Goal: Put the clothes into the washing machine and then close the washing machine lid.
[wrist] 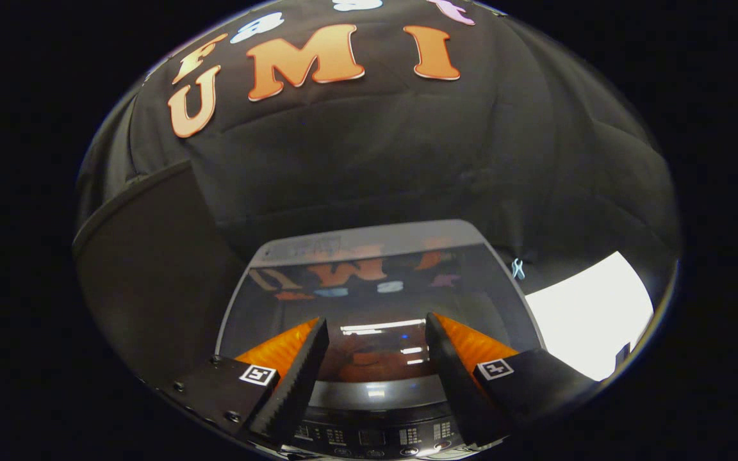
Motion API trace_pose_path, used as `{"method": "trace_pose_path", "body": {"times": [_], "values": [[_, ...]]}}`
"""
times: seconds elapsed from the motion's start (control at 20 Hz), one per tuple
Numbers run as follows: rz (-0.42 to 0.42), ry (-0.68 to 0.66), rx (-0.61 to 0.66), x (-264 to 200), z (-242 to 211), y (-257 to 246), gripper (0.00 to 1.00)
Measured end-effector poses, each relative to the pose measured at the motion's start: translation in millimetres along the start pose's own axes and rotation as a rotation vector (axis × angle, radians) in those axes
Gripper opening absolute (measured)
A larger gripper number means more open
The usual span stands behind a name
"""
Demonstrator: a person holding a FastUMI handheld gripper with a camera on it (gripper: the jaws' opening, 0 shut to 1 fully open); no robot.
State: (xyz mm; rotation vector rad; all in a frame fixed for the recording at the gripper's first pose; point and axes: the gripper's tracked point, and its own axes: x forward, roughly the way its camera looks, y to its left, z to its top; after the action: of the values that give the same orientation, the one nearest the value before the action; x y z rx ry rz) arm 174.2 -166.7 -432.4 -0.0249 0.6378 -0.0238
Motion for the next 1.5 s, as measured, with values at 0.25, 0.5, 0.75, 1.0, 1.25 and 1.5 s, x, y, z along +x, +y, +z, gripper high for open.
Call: {"method": "trace_pose_path", "body": {"times": [0.25,0.5,0.75,1.0,1.25,1.5], "values": [[0.015,-0.069,-0.015,-28,37,8,0.98],[0.029,-0.247,-0.036,-102,127,21,0.98],[0.023,-0.392,-0.094,-185,194,28,0.98],[0.031,-0.495,-0.1,-250,225,30,0.98],[0.032,-0.574,-0.108,-301,246,29,0.98],[0.038,-0.602,-0.103,-318,250,24,0.98]]}}
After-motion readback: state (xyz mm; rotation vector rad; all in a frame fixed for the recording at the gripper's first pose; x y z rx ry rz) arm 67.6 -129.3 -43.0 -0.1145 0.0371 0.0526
